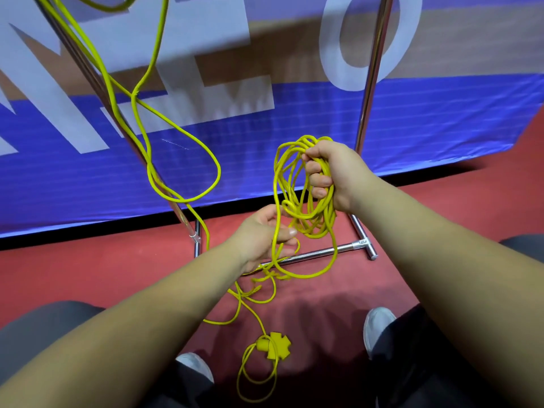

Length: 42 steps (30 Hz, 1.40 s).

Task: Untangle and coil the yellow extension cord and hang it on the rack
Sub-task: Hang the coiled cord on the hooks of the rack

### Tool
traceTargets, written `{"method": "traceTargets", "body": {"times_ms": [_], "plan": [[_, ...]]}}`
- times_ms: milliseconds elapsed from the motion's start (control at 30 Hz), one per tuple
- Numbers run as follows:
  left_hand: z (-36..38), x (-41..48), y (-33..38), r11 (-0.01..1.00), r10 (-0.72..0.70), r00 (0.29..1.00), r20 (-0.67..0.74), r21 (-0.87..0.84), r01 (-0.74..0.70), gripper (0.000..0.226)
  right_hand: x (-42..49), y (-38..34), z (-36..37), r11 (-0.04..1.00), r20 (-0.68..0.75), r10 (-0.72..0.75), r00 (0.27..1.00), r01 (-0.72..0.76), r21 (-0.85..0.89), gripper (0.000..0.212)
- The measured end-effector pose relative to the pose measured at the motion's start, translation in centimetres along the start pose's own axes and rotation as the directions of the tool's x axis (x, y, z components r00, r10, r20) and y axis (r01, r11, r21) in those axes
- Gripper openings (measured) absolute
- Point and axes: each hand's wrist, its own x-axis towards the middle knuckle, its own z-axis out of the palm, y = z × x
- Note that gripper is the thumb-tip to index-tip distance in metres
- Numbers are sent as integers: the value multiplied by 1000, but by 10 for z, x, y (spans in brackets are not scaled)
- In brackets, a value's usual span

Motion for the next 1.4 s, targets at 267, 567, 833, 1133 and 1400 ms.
{"method": "traceTargets", "body": {"times_ms": [267, 567, 833, 1133, 1400], "plan": [[-38, 21, 7, 981, 127, 903, -410, 189, -52, 25, 7, 7, -2, 989, -6, 136, 991, -135, 58, 17], [-78, 33, 12, 474, 642, 711, -288, 878, -72, 24, 9, 6, 4, 973, 14, 228, 973, -229, 29, 17], [-97, 40, -4, 29, -82, 953, 292, 956, -290, 13, 12, -3, -8, 987, -40, 159, 986, -159, 15, 17], [-90, 33, -28, -283, -509, 860, 42, 935, -214, 39, 10, -8, -12, 994, 43, 104, 994, -103, -25, 19], [-108, 49, -31, -187, -246, 969, -8, 982, -39, 23, 4, -11, -5, 965, 166, 220, 961, -190, -182, 10]]}}
